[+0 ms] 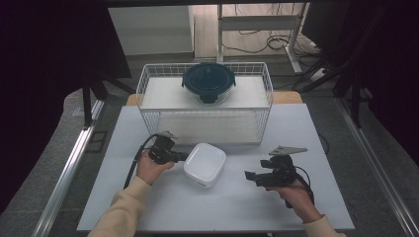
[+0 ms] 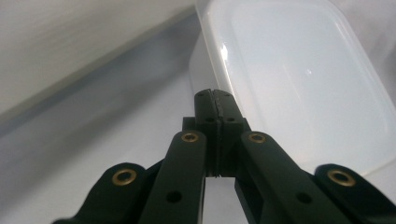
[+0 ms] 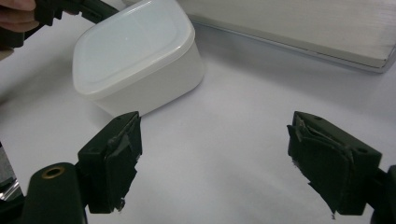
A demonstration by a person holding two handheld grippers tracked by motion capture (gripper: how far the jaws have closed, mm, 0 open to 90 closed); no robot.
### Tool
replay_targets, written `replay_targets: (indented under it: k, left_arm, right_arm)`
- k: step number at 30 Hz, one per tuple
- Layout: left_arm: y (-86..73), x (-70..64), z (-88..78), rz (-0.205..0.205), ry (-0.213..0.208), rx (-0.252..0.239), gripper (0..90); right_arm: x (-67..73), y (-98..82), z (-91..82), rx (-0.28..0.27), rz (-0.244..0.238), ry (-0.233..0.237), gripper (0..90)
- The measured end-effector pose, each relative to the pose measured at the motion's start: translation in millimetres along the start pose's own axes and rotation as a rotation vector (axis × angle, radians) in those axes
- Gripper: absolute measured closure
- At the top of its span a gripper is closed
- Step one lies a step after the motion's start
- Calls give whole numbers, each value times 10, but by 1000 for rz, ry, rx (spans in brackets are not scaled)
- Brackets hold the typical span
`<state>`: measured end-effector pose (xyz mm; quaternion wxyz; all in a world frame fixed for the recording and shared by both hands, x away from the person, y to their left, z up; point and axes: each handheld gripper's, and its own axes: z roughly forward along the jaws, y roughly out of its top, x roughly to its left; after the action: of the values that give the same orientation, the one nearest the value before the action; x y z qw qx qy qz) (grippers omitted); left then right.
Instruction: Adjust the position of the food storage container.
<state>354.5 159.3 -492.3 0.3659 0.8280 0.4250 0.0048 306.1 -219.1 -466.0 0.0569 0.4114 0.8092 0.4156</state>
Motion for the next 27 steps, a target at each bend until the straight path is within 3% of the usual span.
replay_targets:
  k: [6,8,16,27]
  left_arm:
    - [-49,-68,-7,-9,-16,0,900]
    - [-69,-90,-16,-14,-21,0,900]
    - [-132,-164,-20,0,-43,4,900]
    - [-203,-200,-18,-13,-66,-6,900]
  right_arm:
    - [-5,4,-9,-2,2,0,175]
    - [2,10,-18,-9,20,23,175]
    - [-5,17,-26,-11,20,13,174]
    - [-19,23,-48,-20,41,1,187]
